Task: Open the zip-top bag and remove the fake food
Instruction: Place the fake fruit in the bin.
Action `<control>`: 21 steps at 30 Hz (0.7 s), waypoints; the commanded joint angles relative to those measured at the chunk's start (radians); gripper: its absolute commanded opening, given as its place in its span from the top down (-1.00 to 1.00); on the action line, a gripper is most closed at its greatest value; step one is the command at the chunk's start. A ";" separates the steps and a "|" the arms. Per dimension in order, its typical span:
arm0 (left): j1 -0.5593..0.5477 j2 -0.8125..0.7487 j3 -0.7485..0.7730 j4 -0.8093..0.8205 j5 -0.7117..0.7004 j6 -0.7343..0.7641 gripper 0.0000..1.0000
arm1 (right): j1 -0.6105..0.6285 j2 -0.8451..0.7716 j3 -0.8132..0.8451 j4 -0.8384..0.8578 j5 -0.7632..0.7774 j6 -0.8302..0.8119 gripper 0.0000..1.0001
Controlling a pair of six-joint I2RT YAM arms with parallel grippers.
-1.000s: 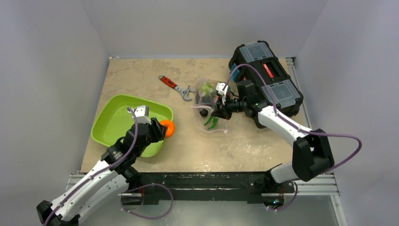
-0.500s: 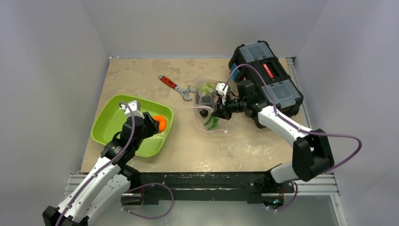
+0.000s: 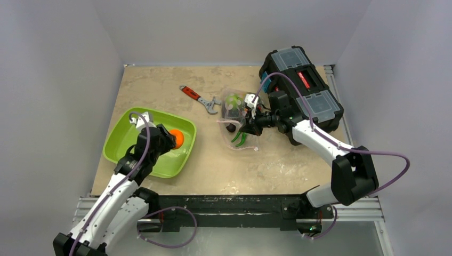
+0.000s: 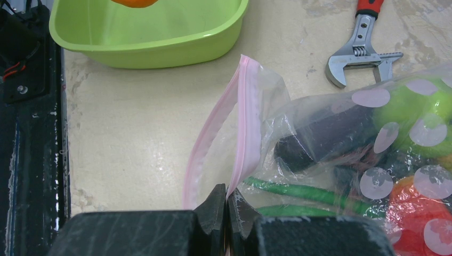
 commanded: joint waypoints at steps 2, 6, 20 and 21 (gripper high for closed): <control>0.035 0.089 0.067 -0.032 -0.006 -0.054 1.00 | -0.005 -0.015 0.021 0.005 -0.036 -0.016 1.00; 0.047 0.156 0.075 -0.064 -0.015 -0.085 1.00 | -0.005 -0.015 0.021 0.006 -0.036 -0.015 1.00; 0.058 0.180 0.064 -0.089 -0.015 -0.111 -0.62 | -0.005 -0.011 0.021 0.004 -0.036 -0.018 1.00; 0.058 0.174 0.069 -0.095 -0.011 -0.108 -0.66 | -0.006 -0.010 0.021 0.003 -0.036 -0.017 1.00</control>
